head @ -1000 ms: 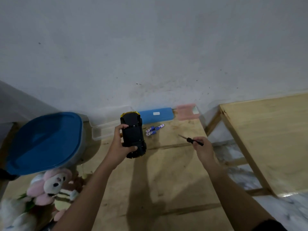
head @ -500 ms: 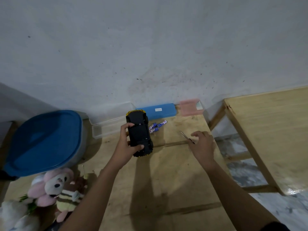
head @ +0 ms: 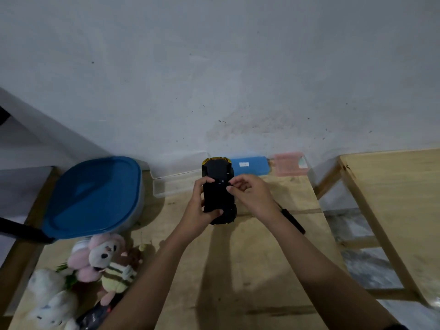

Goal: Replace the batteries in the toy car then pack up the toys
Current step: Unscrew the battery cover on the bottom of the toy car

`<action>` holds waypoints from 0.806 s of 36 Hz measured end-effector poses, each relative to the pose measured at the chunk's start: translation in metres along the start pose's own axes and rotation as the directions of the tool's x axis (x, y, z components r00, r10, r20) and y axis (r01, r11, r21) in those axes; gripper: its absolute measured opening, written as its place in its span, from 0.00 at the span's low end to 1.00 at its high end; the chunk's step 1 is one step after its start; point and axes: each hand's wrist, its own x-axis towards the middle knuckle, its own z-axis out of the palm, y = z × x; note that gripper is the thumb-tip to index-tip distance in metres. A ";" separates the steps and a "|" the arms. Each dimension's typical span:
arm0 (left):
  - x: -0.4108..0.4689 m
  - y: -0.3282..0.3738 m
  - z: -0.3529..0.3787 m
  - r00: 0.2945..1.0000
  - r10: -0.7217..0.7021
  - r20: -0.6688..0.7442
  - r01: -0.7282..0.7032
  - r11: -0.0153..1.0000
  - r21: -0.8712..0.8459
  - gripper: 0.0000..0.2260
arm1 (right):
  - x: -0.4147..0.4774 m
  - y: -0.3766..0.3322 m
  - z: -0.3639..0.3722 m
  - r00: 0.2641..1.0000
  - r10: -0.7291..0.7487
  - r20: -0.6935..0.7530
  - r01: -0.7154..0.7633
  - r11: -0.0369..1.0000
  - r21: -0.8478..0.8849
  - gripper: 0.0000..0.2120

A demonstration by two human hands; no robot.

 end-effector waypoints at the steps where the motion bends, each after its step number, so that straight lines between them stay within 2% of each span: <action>1: 0.000 0.000 0.000 1.000 0.009 -0.004 -0.009 1.000 0.004 0.31 | -0.001 -0.002 0.001 1.000 -0.007 0.005 0.007 1.000 -0.008 0.06; 7: 0.000 -0.001 -0.001 0.998 0.049 -0.029 -0.048 0.999 0.014 0.31 | 0.002 -0.010 0.009 0.999 -0.034 0.011 0.035 0.997 -0.068 0.05; 13: -0.002 -0.002 -0.005 0.998 0.049 -0.037 -0.048 0.998 0.034 0.36 | 0.003 -0.012 0.009 0.998 -0.025 0.058 0.032 0.992 -0.118 0.05; 19: -0.001 -0.008 -0.010 1.000 0.007 -0.030 -0.005 0.999 0.052 0.40 | 0.006 -0.017 0.002 0.996 -0.014 0.084 0.020 0.997 -0.077 0.06; 24: -0.003 -0.012 -0.020 0.997 -0.021 -0.076 0.023 1.000 0.020 0.43 | 0.010 -0.017 -0.017 0.999 0.014 0.046 -0.013 1.000 -0.028 0.05; 29: -0.008 -0.020 -0.033 0.987 -0.087 -0.138 0.084 0.996 -0.026 0.43 | 0.008 0.014 -0.032 0.996 0.094 0.007 -0.093 0.991 -0.100 0.06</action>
